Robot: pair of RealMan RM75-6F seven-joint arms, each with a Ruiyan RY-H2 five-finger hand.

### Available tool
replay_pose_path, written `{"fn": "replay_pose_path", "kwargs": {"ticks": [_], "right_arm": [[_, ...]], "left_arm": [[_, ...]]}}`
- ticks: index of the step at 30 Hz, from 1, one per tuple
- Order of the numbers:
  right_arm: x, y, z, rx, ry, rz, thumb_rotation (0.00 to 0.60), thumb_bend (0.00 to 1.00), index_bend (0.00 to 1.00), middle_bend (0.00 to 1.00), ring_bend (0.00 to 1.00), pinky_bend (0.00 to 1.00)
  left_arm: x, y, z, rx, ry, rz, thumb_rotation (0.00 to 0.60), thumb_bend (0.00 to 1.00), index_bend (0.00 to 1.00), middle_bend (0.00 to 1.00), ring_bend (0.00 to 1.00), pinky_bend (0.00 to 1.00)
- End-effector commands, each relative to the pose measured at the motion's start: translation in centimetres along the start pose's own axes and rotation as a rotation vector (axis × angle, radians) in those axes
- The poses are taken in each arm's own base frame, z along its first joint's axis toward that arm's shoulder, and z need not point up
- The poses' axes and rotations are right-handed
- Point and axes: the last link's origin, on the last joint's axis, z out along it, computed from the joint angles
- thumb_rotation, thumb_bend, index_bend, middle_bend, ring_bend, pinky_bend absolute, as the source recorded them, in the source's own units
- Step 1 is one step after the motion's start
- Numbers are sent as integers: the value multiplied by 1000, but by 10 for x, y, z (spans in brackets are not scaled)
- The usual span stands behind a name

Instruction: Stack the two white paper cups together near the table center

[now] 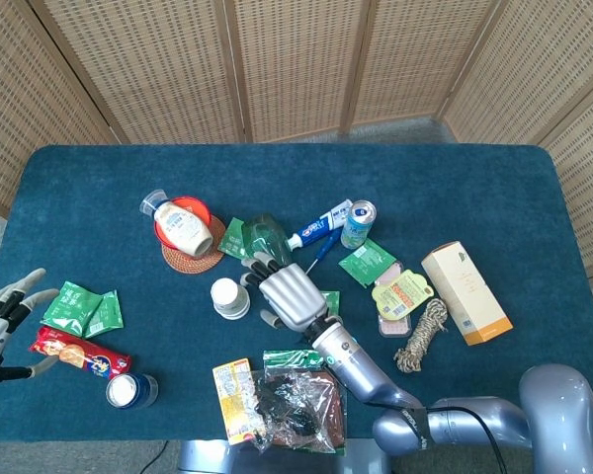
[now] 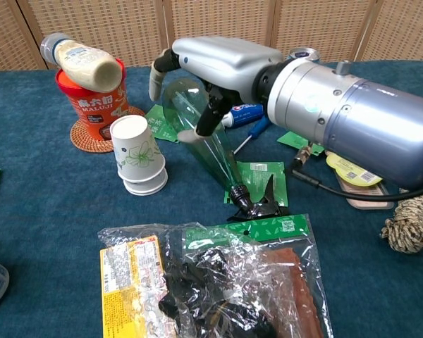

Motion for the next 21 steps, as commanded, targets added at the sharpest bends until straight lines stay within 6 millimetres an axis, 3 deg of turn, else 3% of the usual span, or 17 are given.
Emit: {"fn": "replay_pose_path", "kwargs": {"ticks": [1, 21], "right_arm": [[-3, 0, 0, -5, -16, -7, 600, 270, 319, 112, 67, 572], [-26, -24, 19, -17, -55, -47, 600, 276, 280, 50, 16, 558]], "left_arm": [[0, 0, 1, 1, -2, -1, 600, 232, 169, 0, 0, 91], [1, -2, 2, 7, -6, -7, 600, 233, 168, 0, 0, 91]]}}
